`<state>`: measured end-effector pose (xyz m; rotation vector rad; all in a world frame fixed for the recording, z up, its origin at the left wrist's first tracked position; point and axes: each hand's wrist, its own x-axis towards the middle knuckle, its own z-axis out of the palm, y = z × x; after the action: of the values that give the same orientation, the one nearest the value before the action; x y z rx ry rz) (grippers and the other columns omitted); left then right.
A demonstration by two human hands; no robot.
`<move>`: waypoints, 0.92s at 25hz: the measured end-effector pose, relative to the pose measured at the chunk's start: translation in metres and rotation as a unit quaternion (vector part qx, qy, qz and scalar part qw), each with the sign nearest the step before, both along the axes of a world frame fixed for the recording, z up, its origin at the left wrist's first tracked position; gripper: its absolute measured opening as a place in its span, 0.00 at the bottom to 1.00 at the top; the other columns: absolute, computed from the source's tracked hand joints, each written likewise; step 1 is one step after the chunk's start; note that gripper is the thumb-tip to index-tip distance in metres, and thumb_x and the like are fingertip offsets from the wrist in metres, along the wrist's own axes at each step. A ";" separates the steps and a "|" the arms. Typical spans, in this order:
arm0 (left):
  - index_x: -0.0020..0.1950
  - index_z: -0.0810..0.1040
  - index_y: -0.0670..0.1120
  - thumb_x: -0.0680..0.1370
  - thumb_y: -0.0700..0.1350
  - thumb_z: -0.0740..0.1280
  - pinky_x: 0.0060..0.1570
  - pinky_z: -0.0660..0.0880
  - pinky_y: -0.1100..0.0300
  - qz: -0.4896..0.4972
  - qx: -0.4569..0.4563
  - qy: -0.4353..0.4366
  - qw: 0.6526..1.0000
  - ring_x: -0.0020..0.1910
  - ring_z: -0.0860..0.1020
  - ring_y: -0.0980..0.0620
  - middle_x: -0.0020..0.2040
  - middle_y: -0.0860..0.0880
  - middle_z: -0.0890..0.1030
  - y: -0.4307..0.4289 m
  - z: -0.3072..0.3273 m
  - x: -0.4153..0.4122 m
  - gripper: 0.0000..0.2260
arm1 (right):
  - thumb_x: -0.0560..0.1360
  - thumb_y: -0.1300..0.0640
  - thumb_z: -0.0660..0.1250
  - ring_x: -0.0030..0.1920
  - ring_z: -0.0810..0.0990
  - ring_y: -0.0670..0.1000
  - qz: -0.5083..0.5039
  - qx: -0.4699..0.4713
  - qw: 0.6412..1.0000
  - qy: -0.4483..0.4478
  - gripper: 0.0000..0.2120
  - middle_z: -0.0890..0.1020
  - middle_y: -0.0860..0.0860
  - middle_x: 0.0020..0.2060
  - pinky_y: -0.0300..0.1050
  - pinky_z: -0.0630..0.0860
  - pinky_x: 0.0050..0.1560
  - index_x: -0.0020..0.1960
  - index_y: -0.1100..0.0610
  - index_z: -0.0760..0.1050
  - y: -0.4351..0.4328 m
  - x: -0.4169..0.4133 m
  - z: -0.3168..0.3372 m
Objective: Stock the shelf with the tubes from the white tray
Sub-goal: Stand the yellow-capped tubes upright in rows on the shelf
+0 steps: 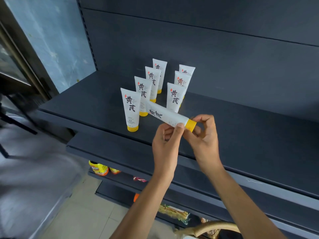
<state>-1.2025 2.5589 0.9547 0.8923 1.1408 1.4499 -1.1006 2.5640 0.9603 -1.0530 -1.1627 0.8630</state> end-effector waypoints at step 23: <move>0.53 0.70 0.52 0.73 0.49 0.77 0.46 0.78 0.51 0.065 0.089 0.381 0.918 0.49 0.76 0.51 0.47 0.55 0.76 0.044 -0.041 -0.031 0.17 | 0.74 0.45 0.63 0.43 0.75 0.51 0.049 -0.046 0.917 -0.393 0.10 0.76 0.43 0.39 0.46 0.77 0.42 0.50 0.50 0.72 0.057 -0.018 -0.051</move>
<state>-1.2335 2.6029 0.9134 1.6209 1.6696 1.3512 -1.1185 2.6211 0.9092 -1.4951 -1.8679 0.5709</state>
